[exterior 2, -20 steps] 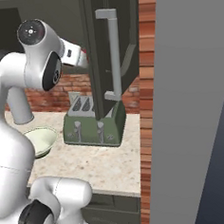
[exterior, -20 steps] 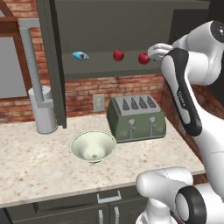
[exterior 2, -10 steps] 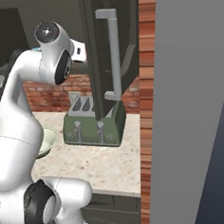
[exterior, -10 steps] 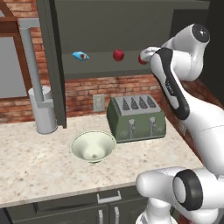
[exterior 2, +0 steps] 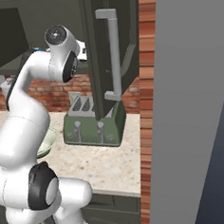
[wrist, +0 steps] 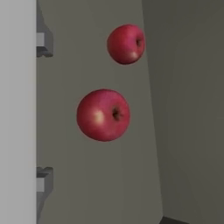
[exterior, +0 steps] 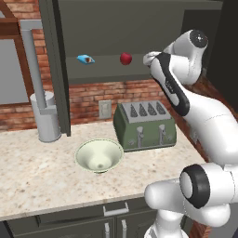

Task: Open the cabinet. Pick the apple and apple from the cabinet and place them into the bowl. Then close the cabinet.

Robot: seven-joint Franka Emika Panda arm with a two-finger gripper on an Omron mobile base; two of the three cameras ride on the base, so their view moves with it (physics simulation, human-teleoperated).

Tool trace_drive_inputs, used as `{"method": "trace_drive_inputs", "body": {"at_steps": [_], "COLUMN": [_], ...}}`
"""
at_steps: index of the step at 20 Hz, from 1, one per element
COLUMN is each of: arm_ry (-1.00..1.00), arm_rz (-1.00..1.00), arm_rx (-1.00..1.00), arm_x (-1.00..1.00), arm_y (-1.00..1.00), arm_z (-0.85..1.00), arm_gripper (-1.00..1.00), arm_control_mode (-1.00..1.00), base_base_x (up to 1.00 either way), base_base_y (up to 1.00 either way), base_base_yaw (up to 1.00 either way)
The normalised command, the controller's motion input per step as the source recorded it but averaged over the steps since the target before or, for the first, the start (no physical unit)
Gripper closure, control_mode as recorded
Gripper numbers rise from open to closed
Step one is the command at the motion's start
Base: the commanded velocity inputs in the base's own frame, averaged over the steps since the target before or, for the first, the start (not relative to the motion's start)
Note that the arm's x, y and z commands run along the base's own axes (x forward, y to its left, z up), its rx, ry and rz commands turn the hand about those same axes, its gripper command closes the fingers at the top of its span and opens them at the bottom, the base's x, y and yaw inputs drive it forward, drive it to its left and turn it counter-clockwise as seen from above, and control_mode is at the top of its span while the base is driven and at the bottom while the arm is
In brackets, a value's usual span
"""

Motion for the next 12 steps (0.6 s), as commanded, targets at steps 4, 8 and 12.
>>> {"method": "trace_drive_inputs", "body": {"at_steps": [4,8,12], "arm_ry": [0.0,0.0,0.0], "arm_rz": [0.0,0.0,0.0], "arm_rx": [0.0,-0.01,0.0], "arm_x": [0.63,0.67,0.68], "arm_y": [0.0,0.0,0.0], "arm_z": [0.0,-0.06,-0.05], "arm_gripper": [-1.0,-1.0,-1.0], "arm_control_mode": [-1.0,-1.0,-1.0], "base_base_x": [0.0,0.0,0.0], "base_base_y": [0.0,0.0,0.0], "base_base_yaw": [0.0,0.0,0.0]}}
